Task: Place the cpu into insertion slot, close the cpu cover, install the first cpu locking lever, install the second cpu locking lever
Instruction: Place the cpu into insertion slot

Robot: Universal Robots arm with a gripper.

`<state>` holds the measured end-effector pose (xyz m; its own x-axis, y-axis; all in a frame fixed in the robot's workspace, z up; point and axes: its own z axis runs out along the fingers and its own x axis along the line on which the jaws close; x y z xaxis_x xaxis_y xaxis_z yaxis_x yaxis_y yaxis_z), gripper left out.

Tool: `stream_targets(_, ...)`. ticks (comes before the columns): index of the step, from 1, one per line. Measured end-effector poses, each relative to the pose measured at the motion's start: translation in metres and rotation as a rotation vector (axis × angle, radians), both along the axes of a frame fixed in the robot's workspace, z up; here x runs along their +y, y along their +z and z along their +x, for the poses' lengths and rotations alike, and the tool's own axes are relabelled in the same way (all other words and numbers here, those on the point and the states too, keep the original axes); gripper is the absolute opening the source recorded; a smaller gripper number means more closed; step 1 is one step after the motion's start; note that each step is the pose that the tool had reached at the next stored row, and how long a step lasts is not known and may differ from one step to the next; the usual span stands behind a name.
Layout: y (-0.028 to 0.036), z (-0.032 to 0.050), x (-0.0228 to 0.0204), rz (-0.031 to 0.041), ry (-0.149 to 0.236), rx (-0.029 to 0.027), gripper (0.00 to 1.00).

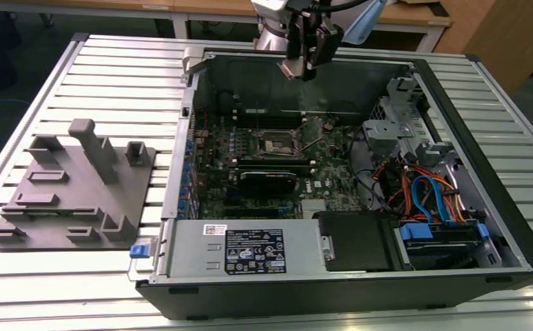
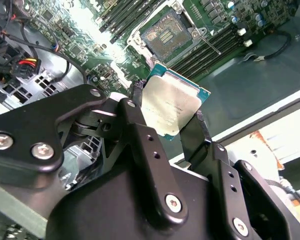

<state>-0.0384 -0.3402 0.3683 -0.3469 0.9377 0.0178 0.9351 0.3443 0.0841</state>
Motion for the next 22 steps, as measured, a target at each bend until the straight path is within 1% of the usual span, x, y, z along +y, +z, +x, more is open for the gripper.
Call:
stream_targets(5, -0.0007, 0.0000, 0.0002, -0.0001, -0.069, 0.0000, 0.54)
stream_targets(7, -0.0007, 0.0000, 0.0002, -0.0002, -0.088, 0.0001, 0.54)
stream_targets(22, -0.0008, 0.0000, 0.0003, -0.0002, -0.092, 0.0000, 0.54)
